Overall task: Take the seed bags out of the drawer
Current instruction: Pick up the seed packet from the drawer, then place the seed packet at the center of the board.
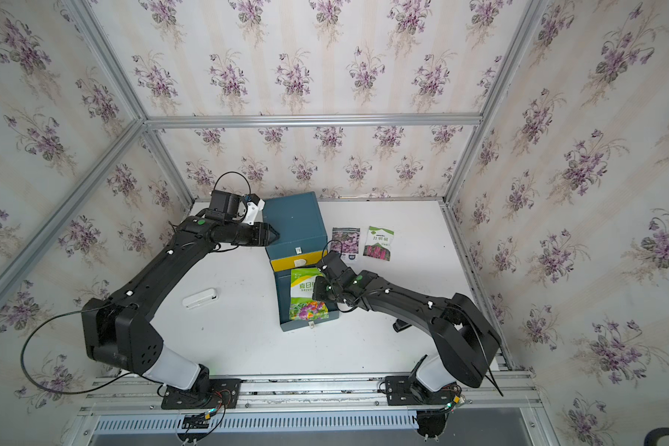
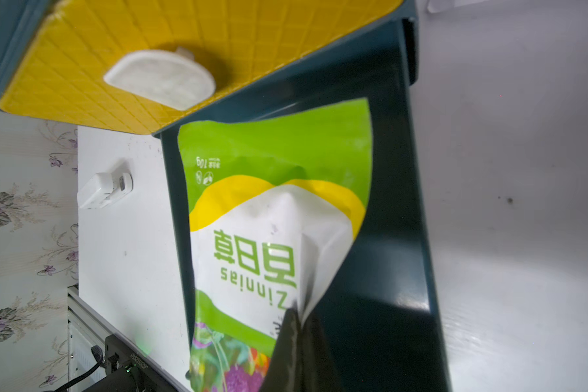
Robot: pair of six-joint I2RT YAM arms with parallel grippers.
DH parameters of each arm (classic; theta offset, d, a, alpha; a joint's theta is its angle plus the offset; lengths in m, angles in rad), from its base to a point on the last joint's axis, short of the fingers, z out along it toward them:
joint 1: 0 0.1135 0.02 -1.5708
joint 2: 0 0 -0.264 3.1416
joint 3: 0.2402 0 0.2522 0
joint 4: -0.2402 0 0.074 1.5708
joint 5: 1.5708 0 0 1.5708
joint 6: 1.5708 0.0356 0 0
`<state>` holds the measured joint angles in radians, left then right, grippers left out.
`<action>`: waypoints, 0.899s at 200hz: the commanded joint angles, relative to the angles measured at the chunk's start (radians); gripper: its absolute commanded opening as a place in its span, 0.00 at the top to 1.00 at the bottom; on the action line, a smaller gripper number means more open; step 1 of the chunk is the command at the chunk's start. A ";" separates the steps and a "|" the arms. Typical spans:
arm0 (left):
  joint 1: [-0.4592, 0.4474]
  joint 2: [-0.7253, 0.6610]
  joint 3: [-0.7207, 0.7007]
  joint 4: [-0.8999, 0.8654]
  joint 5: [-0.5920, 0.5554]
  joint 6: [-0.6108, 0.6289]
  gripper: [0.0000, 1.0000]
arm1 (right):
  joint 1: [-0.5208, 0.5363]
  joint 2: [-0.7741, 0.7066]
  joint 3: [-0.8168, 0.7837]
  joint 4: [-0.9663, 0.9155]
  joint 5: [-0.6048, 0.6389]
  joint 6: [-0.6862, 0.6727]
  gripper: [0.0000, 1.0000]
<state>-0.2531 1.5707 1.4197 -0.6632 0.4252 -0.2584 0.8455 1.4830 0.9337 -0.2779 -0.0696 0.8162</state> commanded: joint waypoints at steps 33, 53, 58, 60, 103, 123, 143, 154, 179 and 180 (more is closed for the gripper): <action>0.000 0.023 -0.006 -0.212 -0.090 0.034 0.36 | -0.044 -0.102 -0.032 -0.075 0.043 0.014 1.00; 0.000 0.027 0.002 -0.217 -0.090 0.039 0.36 | -0.073 -0.138 -0.052 -0.102 0.045 0.002 1.00; 0.000 0.028 0.003 -0.219 -0.090 0.040 0.36 | -0.082 -0.148 -0.059 -0.108 0.043 -0.003 1.00; -0.001 0.028 0.005 -0.219 -0.090 0.040 0.36 | -0.087 -0.152 -0.061 -0.110 0.042 -0.005 1.00; 0.000 0.031 0.013 -0.223 -0.088 0.044 0.36 | -0.192 -0.250 -0.102 -0.190 0.044 -0.063 1.00; 0.000 0.033 0.013 -0.222 -0.085 0.046 0.36 | -0.249 -0.287 -0.111 -0.219 0.042 -0.091 1.00; 0.000 0.034 0.013 -0.222 -0.083 0.048 0.36 | -0.324 -0.309 -0.114 -0.240 0.042 -0.124 1.00; 0.000 0.035 0.015 -0.222 -0.082 0.051 0.36 | -0.367 -0.310 -0.115 -0.241 0.041 -0.141 1.00; 0.000 0.041 0.019 -0.223 -0.079 0.055 0.36 | -0.424 -0.277 -0.122 -0.219 0.037 -0.171 1.00; 0.000 0.041 0.020 -0.223 -0.080 0.055 0.36 | -0.425 -0.275 -0.122 -0.218 0.037 -0.171 1.00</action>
<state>-0.2531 1.5906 1.4502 -0.6941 0.4271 -0.2539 0.4541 1.1828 0.8150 -0.4969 -0.0277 0.6971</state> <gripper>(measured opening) 0.639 0.063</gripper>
